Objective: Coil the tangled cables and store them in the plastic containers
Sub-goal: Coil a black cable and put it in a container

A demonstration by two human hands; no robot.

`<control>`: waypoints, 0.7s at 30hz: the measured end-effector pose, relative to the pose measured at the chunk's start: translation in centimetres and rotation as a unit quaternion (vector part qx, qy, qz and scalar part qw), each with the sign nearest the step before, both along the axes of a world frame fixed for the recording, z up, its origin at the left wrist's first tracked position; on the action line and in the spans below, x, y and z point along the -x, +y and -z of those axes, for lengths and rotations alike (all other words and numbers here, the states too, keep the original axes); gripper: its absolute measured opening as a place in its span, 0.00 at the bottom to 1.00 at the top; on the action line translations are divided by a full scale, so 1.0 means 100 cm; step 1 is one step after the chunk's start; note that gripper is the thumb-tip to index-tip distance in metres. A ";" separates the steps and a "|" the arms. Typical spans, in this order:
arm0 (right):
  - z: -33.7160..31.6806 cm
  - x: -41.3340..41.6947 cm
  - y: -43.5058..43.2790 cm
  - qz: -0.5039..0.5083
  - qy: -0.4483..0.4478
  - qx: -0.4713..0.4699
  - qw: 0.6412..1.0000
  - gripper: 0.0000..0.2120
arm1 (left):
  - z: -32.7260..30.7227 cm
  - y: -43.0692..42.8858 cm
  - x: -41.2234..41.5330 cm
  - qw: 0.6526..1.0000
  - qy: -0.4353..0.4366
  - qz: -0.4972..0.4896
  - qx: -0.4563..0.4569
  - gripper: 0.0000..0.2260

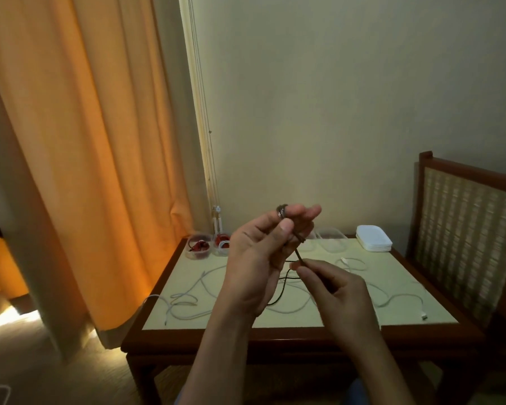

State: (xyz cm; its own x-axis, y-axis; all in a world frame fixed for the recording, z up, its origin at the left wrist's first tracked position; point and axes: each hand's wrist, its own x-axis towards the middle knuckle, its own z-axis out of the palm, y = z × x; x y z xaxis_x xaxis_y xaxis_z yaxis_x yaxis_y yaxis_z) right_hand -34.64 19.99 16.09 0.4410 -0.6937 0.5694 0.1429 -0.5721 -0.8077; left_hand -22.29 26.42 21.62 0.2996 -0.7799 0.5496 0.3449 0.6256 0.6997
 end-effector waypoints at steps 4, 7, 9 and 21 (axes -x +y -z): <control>-0.001 0.014 0.008 0.092 0.058 0.132 0.985 0.09 | 0.006 0.001 0.001 0.984 -0.128 -0.115 -0.043 0.12; -0.007 0.025 0.007 0.147 0.099 0.209 0.962 0.07 | 0.007 0.002 0.005 0.969 -0.176 -0.162 -0.062 0.13; -0.012 0.034 0.008 0.165 0.111 0.227 0.953 0.07 | 0.006 0.001 0.004 0.959 -0.202 -0.185 -0.069 0.13; -0.049 0.046 0.000 0.180 0.027 0.309 0.934 0.07 | -0.011 0.006 -0.008 0.899 -0.371 -0.160 -0.168 0.14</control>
State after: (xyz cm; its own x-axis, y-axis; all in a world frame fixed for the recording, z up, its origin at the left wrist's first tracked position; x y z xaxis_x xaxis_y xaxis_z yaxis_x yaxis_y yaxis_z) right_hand -39.24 20.00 20.96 0.2824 -0.3491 0.8935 -0.1795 -0.9342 -0.3083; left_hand -21.48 27.01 22.74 0.1859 -0.8788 0.4396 -0.4545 0.3197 0.8314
